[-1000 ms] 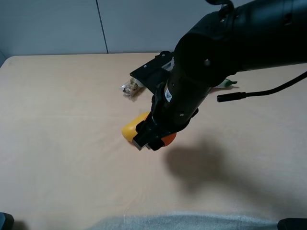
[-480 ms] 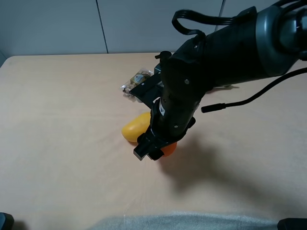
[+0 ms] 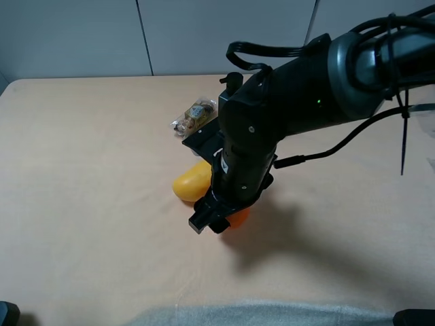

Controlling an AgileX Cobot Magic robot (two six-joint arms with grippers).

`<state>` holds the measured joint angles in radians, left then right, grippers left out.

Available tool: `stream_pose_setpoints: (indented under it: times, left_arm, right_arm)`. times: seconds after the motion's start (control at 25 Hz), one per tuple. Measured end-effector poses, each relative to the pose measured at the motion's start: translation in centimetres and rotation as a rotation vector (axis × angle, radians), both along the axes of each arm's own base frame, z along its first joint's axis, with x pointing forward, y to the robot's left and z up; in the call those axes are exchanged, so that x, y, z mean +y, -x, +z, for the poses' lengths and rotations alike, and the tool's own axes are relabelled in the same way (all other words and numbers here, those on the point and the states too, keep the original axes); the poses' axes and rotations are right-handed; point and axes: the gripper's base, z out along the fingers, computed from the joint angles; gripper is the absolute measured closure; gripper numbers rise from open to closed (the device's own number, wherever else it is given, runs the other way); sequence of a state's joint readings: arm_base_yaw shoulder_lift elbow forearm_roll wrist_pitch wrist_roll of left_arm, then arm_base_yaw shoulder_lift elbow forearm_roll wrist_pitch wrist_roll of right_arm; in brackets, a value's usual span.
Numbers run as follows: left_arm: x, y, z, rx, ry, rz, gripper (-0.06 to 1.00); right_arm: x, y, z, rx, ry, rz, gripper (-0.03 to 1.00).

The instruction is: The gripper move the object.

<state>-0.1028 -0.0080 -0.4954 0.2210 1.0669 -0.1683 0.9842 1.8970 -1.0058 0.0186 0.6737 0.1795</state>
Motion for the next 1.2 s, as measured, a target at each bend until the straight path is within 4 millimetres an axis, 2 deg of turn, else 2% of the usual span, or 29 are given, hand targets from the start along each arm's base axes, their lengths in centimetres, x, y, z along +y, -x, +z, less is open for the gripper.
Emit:
stream_pose_setpoints:
  times: [0.2, 1.2]
  left_arm:
    - [0.0, 0.0, 0.0, 0.000, 0.000, 0.000, 0.21]
    - [0.0, 0.0, 0.0, 0.000, 0.000, 0.000, 0.21]
  right_arm:
    - [0.0, 0.0, -0.8, 0.014, 0.016, -0.003, 0.41]
    - [0.2, -0.1, -1.4, 0.015, 0.014, -0.006, 0.41]
